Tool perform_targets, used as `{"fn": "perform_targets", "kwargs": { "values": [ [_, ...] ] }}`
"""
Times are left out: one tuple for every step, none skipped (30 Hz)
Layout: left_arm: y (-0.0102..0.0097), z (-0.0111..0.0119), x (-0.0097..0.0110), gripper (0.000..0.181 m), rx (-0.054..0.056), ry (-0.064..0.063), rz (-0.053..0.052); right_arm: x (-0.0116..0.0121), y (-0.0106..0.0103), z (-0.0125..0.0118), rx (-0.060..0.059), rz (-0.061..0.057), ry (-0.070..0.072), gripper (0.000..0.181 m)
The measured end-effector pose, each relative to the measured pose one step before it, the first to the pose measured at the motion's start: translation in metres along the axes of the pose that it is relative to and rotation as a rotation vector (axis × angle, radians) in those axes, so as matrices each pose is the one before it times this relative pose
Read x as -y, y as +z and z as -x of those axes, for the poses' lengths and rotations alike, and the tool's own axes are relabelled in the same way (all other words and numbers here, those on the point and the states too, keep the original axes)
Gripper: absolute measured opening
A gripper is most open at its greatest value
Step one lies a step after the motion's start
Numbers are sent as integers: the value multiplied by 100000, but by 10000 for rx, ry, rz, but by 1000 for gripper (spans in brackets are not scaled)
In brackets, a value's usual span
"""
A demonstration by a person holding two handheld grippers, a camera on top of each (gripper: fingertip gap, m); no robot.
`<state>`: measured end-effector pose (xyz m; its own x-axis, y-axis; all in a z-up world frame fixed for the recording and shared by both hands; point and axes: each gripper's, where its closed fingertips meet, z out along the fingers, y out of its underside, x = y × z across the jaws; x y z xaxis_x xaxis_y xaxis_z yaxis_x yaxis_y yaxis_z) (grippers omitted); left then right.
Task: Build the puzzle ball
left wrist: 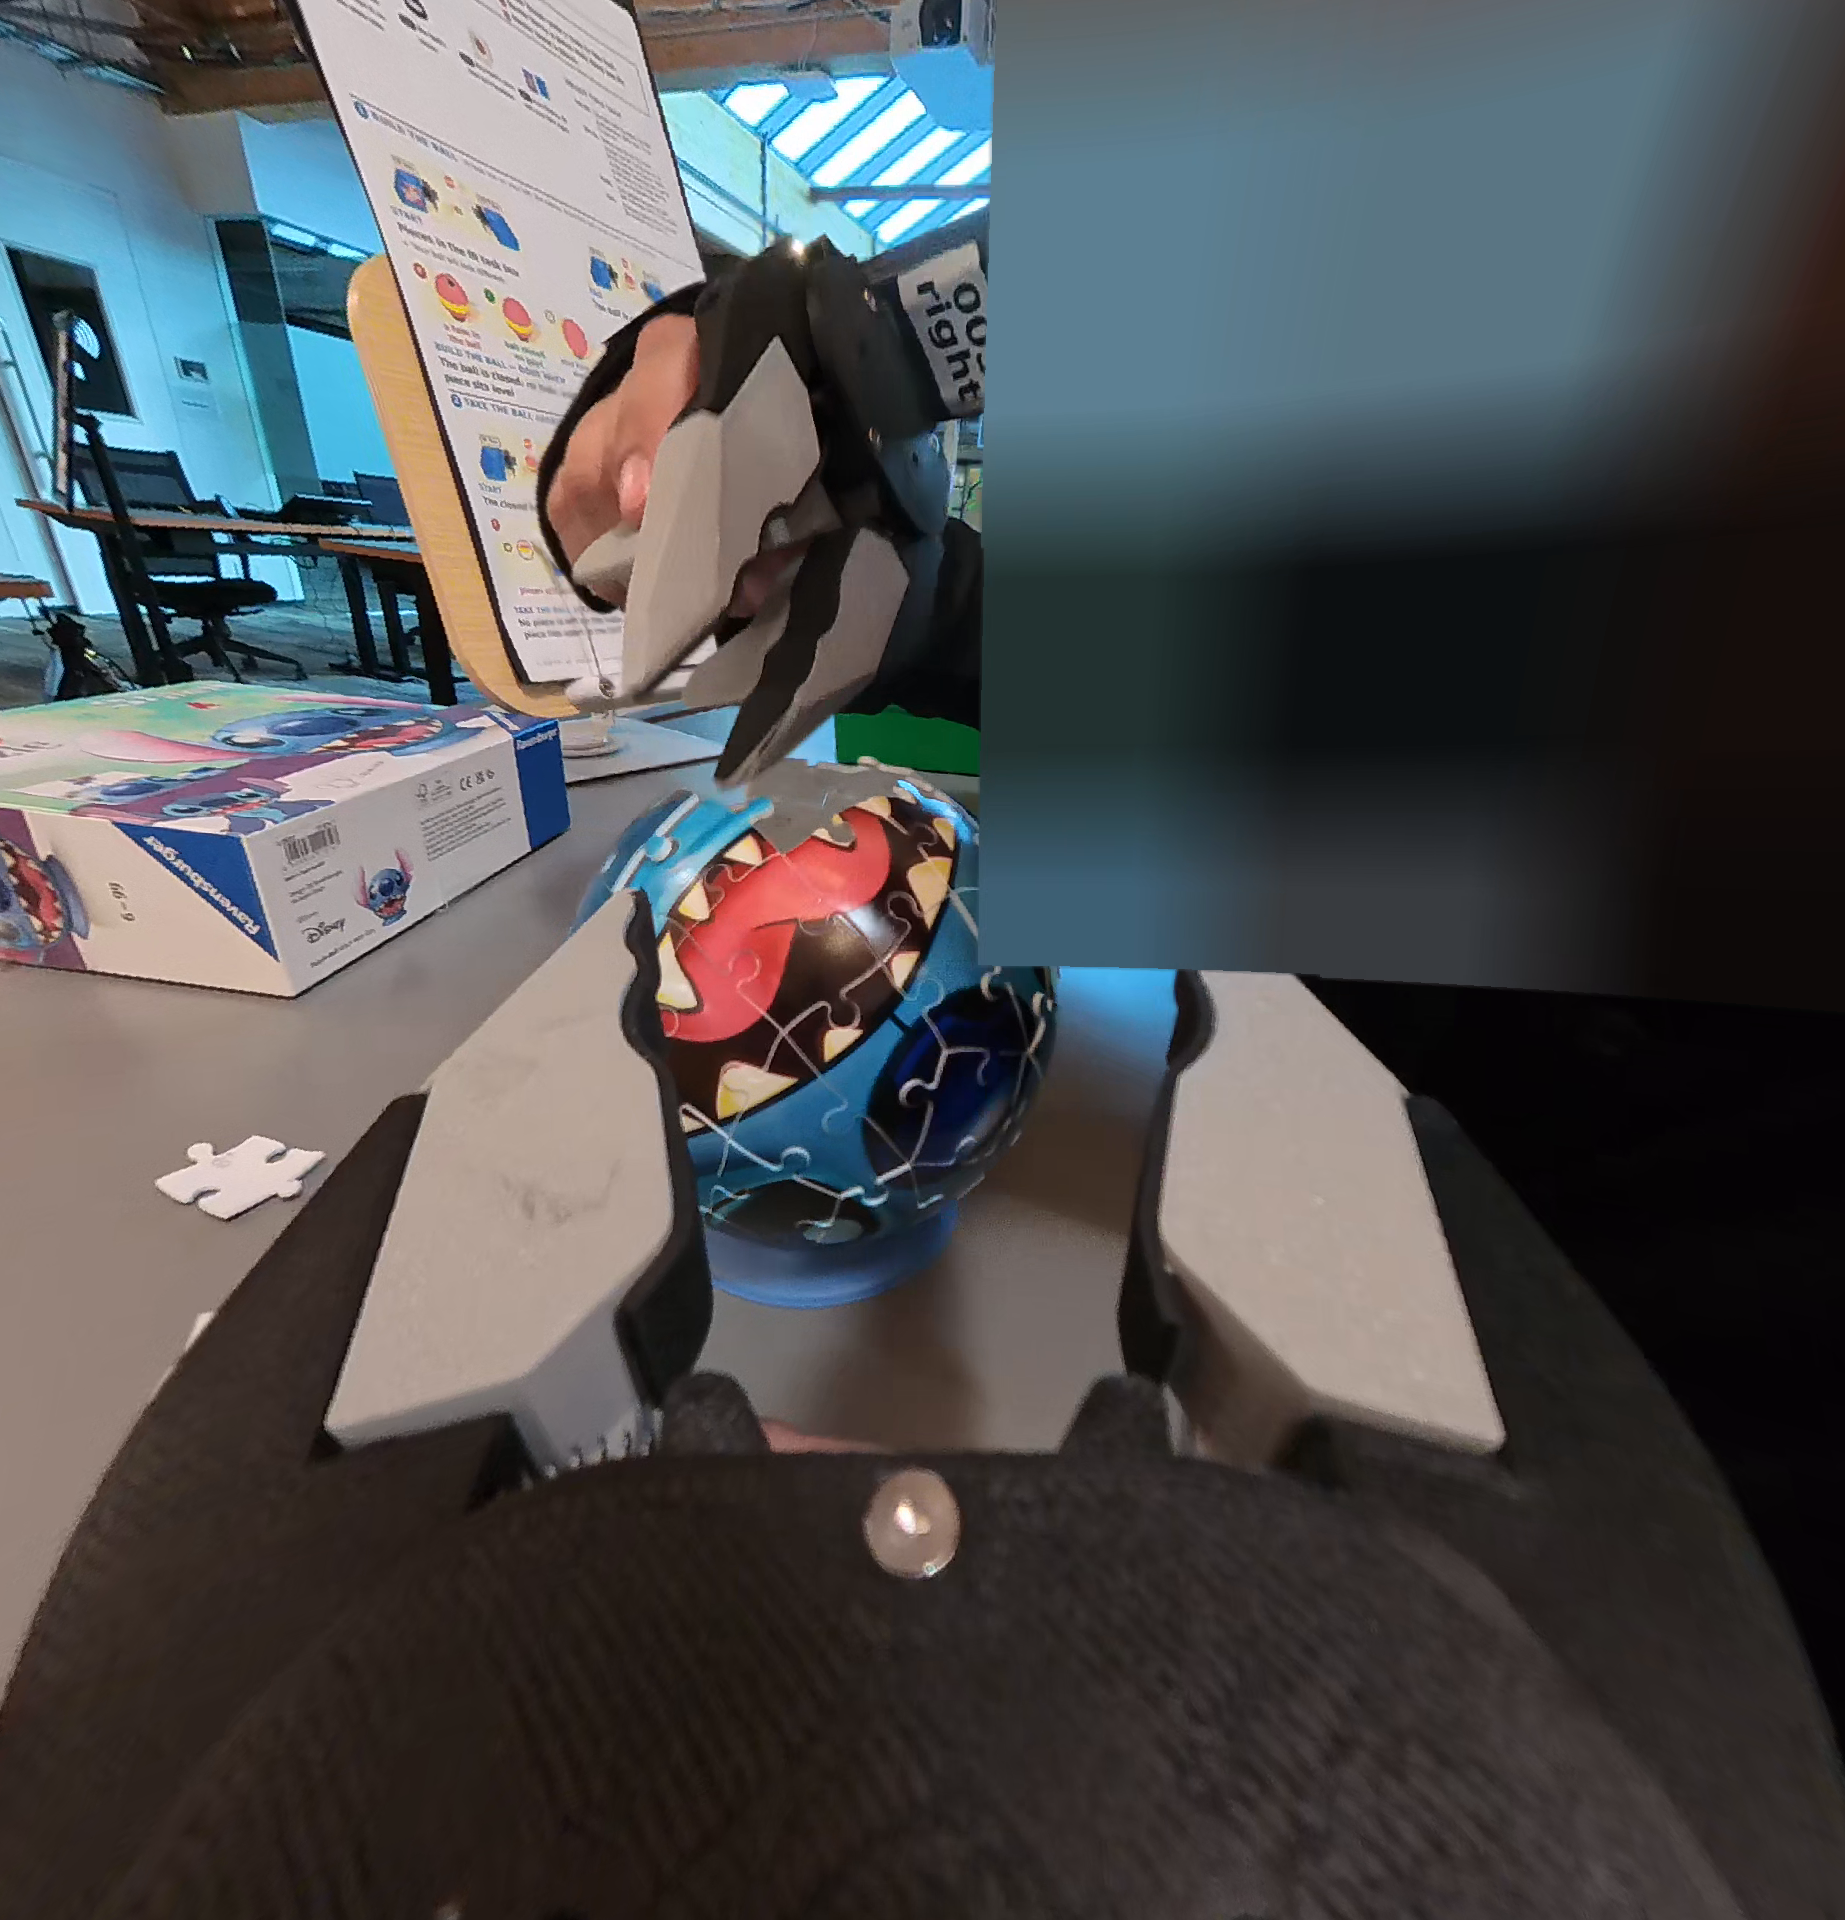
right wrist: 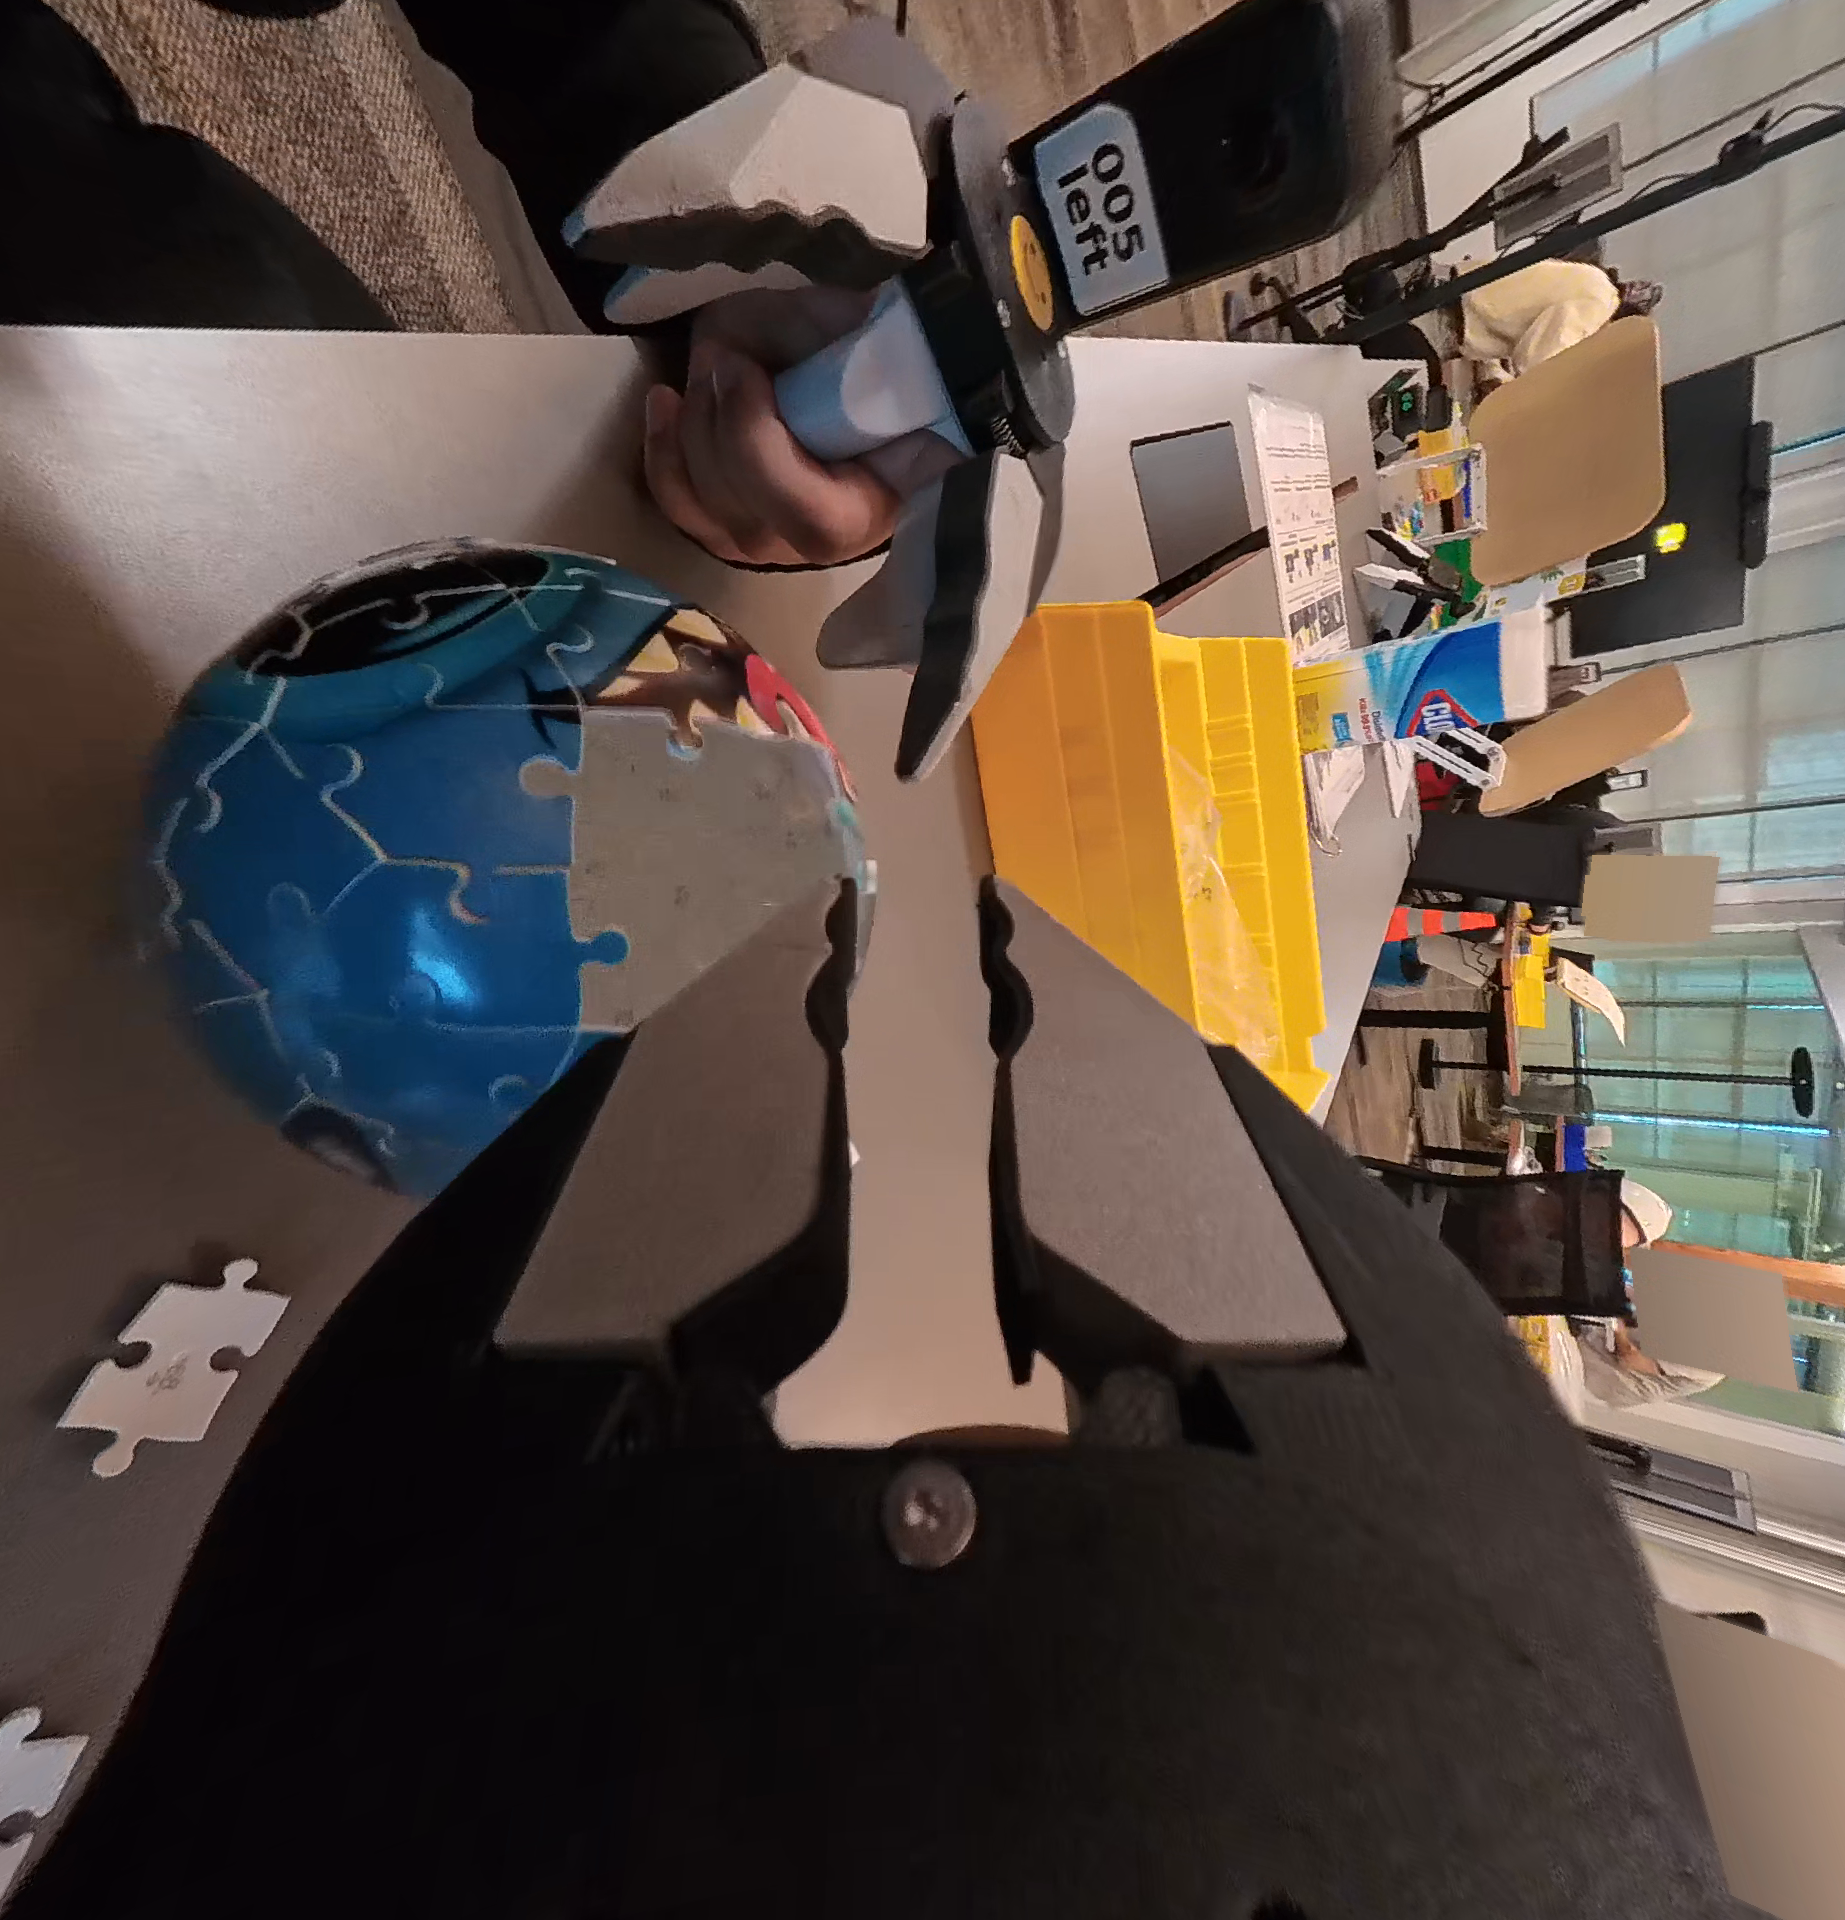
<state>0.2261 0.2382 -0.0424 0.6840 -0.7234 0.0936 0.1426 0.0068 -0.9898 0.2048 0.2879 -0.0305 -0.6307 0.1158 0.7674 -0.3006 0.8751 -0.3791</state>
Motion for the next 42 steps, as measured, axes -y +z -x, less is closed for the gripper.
{"fn": "perform_targets", "kwargs": {
  "values": [
    [5, 78, 0, 99, -7, -89, -4, 118, -312, -116, -17, -106, 133, 21],
    [-23, 132, -12, 99, 24, -76, -7, 122, -336, -119, -25, -96, 160, 21],
    [-40, 139, 42, 100, 36, -54, -29, 2, -379, -267, -138, -34, 150, 21],
    [-82, 192, 84, 101, 70, -38, -62, -136, -450, -443, -271, 1, 164, 21],
    [-111, 218, 128, 101, 84, -18, -89, -302, -547, -604, -352, 22, 263, 20],
    [-140, 258, 246, 101, 113, -28, -157, -482, -635, -762, -430, 48, 397, 17],
    [-182, 293, 316, 101, 129, -55, -194, -442, -704, -804, -464, -15, 495, 14],
    [-201, 248, 349, 101, 91, -88, -200, -220, -771, -583, -359, -188, 570, 12],
    [-180, 144, 338, 101, 38, -66, -200, -47, -785, -388, -260, -283, 639, 10],
    [-146, 210, 300, 100, 108, 21, -184, -95, -728, -432, -310, -223, 651, 6],
    [-85, 199, 204, 99, 142, 91, -126, -253, -634, -426, -320, -105, 606, 5],
    [1, 172, 54, 99, 119, 76, -39, -412, -524, -320, -243, -3, 591, 6],
    [76, 150, -105, 98, 85, 12, 45, -563, -444, -281, -209, 75, 605, 6],
    [156, 152, -198, 99, 71, -8, 91, -634, -358, -75, -70, 91, 544, 6],
    [165, 160, -222, 99, 89, 22, 103, -513, -248, 321, 207, -37, 413, 8],
    [152, 97, -231, 99, 67, 42, 121, -578, -43, 504, 371, 31, 300, 5],
    [107, 62, -159, 99, 60, 42, 86, -1133, 56, 285, 327, 518, 220, 3],
    [43, 62, -82, 99, 59, 30, 38, -1145, 133, -261, 41, 646, 250, 4],
    [-15, 70, 22, 99, 65, 17, -16, -563, 102, -310, -11, 319, 268, 7],
    [-50, 104, 68, 99, 70, 6, -39, 129, -3, 71, 207, -113, 298, 9],
    [-47, 87, 86, 99, 46, -2, -49, 441, -80, 228, 275, -270, 304, 8],
    [-26, 65, 43, 98, 6, -33, -31, 368, -66, 117, 153, -164, 223, 6],
    [3, 19, 1, 98, -20, -46, 0, 168, -29, -9, 28, -4, 107, 7],
    [44, 8, -77, 98, -32, -46, 40, 33, 21, 3, -14, 83, 15, 8],
    [89, -30, -180, 98, -58, -58, 90, -18, 70, 65, -38, 106, -47, 9],
    [145, -89, -282, 98, -95, -77, 146, -73, 139, 127, -35, 117, -78, 9],
    [205, -102, -343, 98, -105, -54, 189, -70, 219, 231, 16, 118, -74, 10],
    [202, -95, -334, 98, -88, -23, 189, -41, 311, 307, 72, 119, -49, 11],
    [158, -67, -234, 98, -74, -27, 151, -62, 412, 271, 81, 164, -43, 12],
    [43, -34, -34, 98, -63, -55, 31, -10, 505, 150, 42, 177, -65, 13],
    [-49, -49, 80, 98, -80, -89, -63, 153, 538, 169, 80, 117, -108, 16],
    [-22, -110, 45, 98, -123, -127, -44, 236, 534, 214, 158, 91, -144, 18],
    [42, -70, -48, 98, -127, -150, 31, 294, 483, 157, 156, 68, -141, 18],
    [77, -12, -93, 98, -112, -142, 71, 399, 402, 88, 147, -4, -122, 19],
    [71, 17, -83, 98, -94, -130, 66, 457, 338, 154, 222, -56, -107, 20],
    [41, 9, -41, 98, -92, -119, 33, 382, 310, 162, 279, -26, -86, 19],
    [21, -12, 9, 98, -79, -96, -1, 246, 271, 72, 266, 22, -62, 19],
    [11, -4, -5, 98, -53, -67, 2, 169, 220, -39, 219, 25, -29, 20],
    [20, -10, -6, 98, -45, -46, 11, 186, 186, -107, 174, -8, 10, 20],
    [33, -29, -18, 99, -40, -25, 11, 239, 129, -209, 92, -55, 68, 19],
    [60, -28, -24, 99, -29, -5, 14, 261, 102, -219, 60, -79, 118, 19],
    [97, -73, -55, 99, -42, 7, 33, 229, 94, -55, 107, -65, 122, 19]
  ]
}}
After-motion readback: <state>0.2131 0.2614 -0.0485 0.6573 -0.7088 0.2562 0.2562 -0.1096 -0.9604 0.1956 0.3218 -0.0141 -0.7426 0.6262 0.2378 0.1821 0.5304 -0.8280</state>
